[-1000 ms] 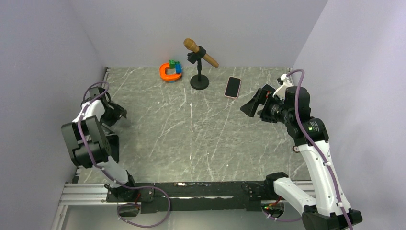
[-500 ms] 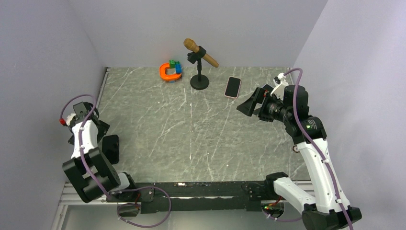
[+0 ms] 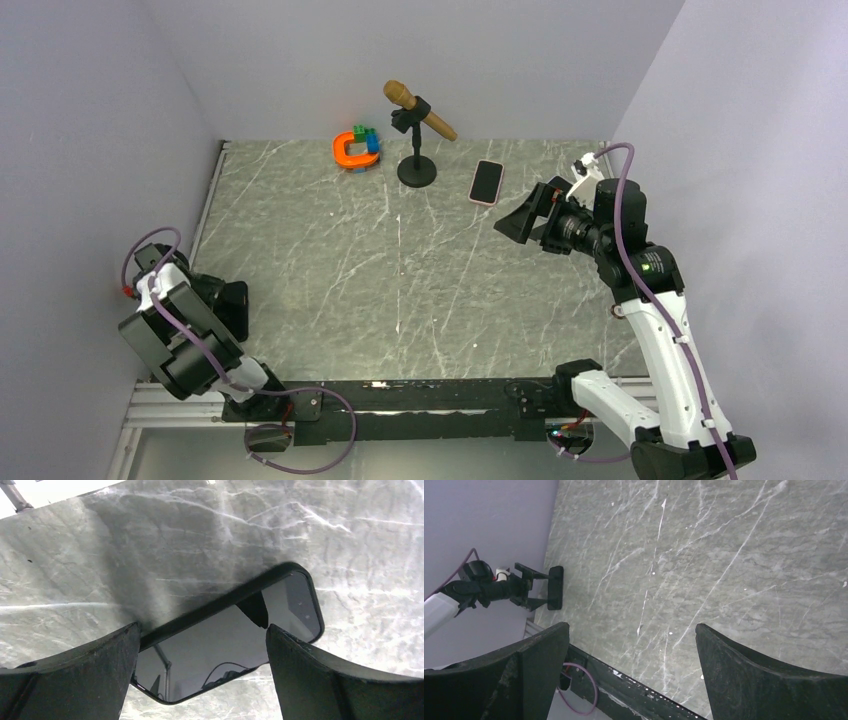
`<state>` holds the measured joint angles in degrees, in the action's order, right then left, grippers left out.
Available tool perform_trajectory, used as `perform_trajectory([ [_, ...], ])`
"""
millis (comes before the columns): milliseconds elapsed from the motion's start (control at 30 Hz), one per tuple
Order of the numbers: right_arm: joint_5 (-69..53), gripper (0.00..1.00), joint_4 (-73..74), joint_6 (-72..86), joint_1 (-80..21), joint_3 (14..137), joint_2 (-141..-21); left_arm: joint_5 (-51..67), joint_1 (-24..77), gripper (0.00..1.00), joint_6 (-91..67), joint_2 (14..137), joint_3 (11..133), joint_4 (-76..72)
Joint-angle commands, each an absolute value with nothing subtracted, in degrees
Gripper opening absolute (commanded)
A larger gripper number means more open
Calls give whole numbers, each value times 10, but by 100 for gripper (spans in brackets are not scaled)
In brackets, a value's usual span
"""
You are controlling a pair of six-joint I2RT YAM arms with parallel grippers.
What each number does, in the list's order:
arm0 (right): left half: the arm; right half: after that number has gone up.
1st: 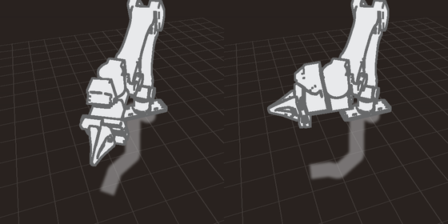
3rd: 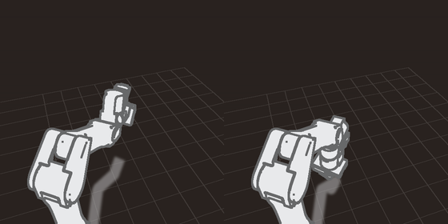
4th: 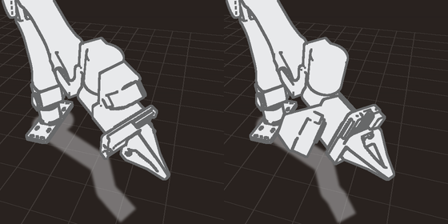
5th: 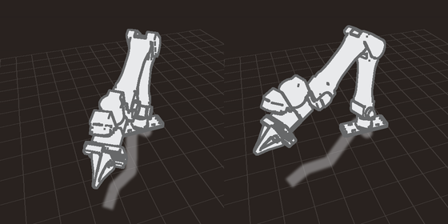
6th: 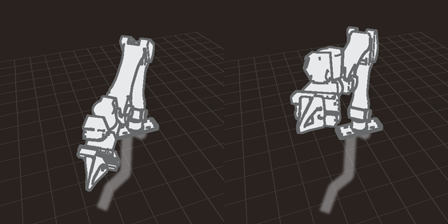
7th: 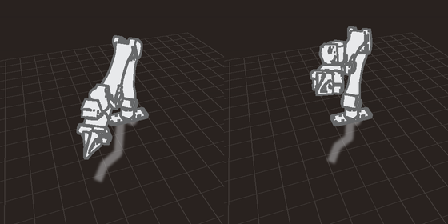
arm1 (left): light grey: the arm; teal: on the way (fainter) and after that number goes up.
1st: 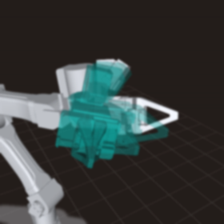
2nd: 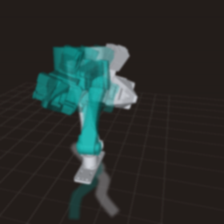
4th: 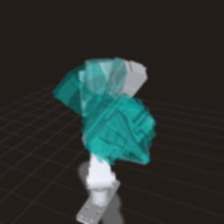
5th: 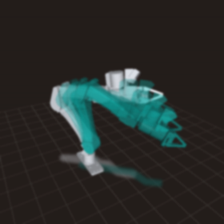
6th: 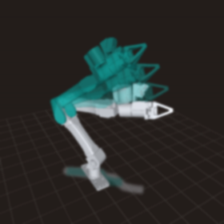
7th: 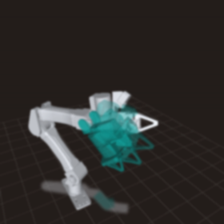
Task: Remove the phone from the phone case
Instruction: Pick up the phone at the center of the board.
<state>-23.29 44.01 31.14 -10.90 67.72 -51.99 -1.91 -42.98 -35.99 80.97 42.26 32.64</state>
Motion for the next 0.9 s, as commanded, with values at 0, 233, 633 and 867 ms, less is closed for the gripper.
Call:
perform_trajectory([
  [0, -236, 100, 424, 316, -107, 680, -507, 120, -438, 99, -360, 797, 354, 270],
  [233, -242, 100, 410, 327, -107, 666, -505, 177, -395, 99, -393, 756, 273, 224],
  [633, -248, 100, 395, 338, -107, 656, -505, 40, -273, 99, -408, 940, 411, 359],
  [867, -236, 100, 389, 339, -107, 638, -489, 5, -241, 99, -419, 960, 463, 389],
])
